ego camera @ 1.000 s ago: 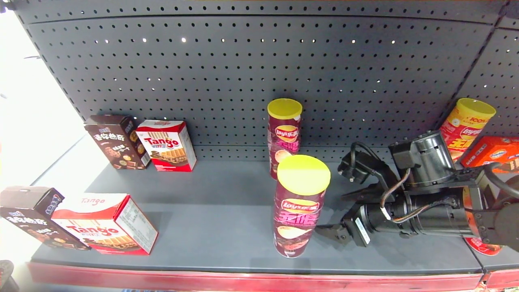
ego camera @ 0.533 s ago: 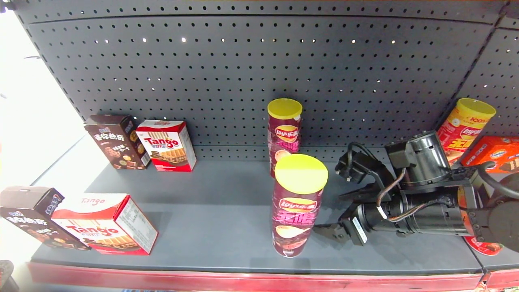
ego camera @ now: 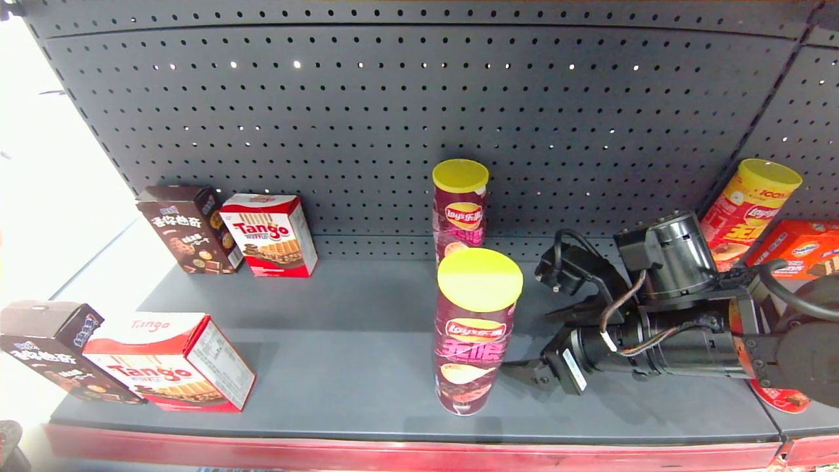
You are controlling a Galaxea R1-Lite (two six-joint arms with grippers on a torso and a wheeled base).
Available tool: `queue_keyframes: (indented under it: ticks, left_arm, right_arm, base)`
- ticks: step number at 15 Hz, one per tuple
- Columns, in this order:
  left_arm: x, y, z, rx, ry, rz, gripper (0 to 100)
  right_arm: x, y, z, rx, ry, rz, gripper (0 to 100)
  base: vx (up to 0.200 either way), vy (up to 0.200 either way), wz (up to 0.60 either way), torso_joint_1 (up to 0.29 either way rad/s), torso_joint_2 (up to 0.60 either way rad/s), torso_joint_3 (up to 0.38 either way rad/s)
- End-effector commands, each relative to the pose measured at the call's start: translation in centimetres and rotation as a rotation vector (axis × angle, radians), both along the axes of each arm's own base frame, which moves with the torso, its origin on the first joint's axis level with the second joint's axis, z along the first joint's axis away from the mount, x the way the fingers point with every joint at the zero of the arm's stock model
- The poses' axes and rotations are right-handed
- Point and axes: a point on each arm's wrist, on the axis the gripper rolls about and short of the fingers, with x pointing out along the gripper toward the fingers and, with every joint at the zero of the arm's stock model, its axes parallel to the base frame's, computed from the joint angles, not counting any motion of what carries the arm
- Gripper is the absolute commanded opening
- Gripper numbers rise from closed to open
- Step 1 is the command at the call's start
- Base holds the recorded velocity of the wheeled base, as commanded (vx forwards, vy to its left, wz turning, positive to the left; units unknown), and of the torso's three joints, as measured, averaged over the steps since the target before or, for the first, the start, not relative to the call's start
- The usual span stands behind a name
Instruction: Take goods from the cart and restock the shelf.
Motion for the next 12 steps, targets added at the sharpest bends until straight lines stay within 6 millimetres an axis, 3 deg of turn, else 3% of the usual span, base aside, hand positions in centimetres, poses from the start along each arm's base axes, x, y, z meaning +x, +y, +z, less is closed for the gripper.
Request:
queue_keyframes:
  ticks: [1, 7, 11, 12]
  left_arm:
    - [0.0, 0.0, 0.0, -0.001, 0.001, 0.0, 100]
    - [0.0, 0.0, 0.0, 0.0, 0.001, 0.0, 100]
    - [0.0, 0.0, 0.0, -0.001, 0.001, 0.0, 100]
    - [0.0, 0.0, 0.0, -0.001, 0.001, 0.0, 100]
  right_arm:
    - [-0.2, -0.3, 0.0, 0.0, 0.001, -0.003, 100]
    - [-3.7, -2.8, 2.1, 0.067, -0.096, -0.016, 100]
    - [-9.0, -6.7, 4.4, 0.158, -0.208, -0.018, 100]
    - [-9.0, -6.7, 4.4, 0.158, -0.208, -0.018, 100]
  base:
    - [0.0, 0.0, 0.0, 0.0, 0.0, 0.0]
    - [0.0, 0.0, 0.0, 0.0, 0.0, 0.0]
    - [0.0, 0.0, 0.0, 0.0, 0.0, 0.0]
    - [0.0, 0.0, 0.0, 0.0, 0.0, 0.0]
